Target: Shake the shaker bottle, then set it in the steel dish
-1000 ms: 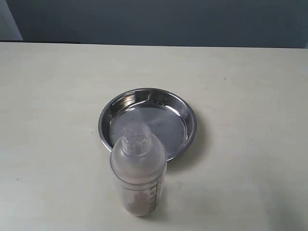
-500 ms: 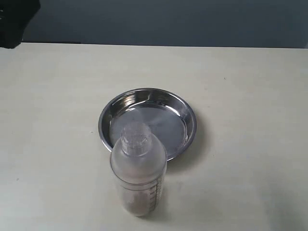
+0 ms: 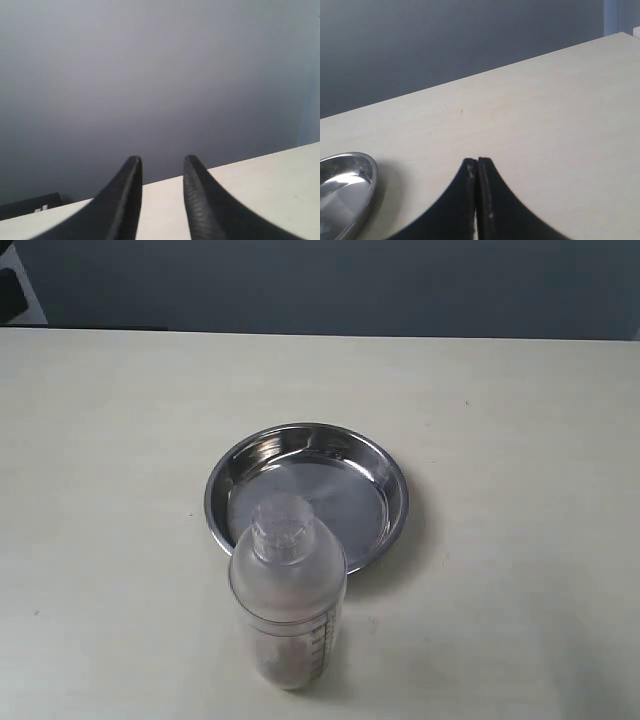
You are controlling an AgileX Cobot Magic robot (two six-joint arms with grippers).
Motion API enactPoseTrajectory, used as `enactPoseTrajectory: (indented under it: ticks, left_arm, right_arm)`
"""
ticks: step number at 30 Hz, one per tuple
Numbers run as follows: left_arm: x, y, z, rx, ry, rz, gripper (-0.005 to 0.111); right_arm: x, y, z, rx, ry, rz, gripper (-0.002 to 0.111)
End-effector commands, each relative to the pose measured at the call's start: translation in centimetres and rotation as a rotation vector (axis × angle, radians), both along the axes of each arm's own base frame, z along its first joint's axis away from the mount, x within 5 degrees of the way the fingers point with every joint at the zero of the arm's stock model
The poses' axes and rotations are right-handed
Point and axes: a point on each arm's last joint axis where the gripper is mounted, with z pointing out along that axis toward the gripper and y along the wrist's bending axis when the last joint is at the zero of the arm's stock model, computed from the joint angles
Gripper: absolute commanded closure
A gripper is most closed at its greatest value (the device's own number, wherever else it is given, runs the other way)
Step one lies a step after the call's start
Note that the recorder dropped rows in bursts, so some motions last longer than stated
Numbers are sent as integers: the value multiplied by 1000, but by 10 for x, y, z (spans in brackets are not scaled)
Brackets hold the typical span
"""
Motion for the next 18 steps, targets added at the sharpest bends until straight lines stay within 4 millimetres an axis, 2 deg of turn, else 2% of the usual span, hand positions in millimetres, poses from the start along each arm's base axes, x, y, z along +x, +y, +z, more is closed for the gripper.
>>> enactPoseTrajectory:
  ticks: [1, 6, 9, 12, 16, 18]
  left_arm:
    - [-3, 4, -1, 35, 115, 41, 78]
    - [-6, -3, -11, 34, 199, 4, 78]
    - [-13, -15, -19, -15, 104, -84, 78]
    - [-25, -27, -42, -107, -79, -201, 79]
    - [-38, -27, -92, -57, -31, -232, 89]
    - [-45, -25, -106, -77, -48, -241, 92]
  right_arm:
    - [0, 0, 0, -4, -13, 1, 109]
    - [0, 0, 0, -4, -13, 1, 109]
    - [0, 0, 0, -4, -13, 1, 109]
    - [0, 0, 0, -4, -13, 1, 109]
    - [0, 0, 0, -4, -13, 1, 109]
    - [0, 0, 0, -4, -13, 1, 109]
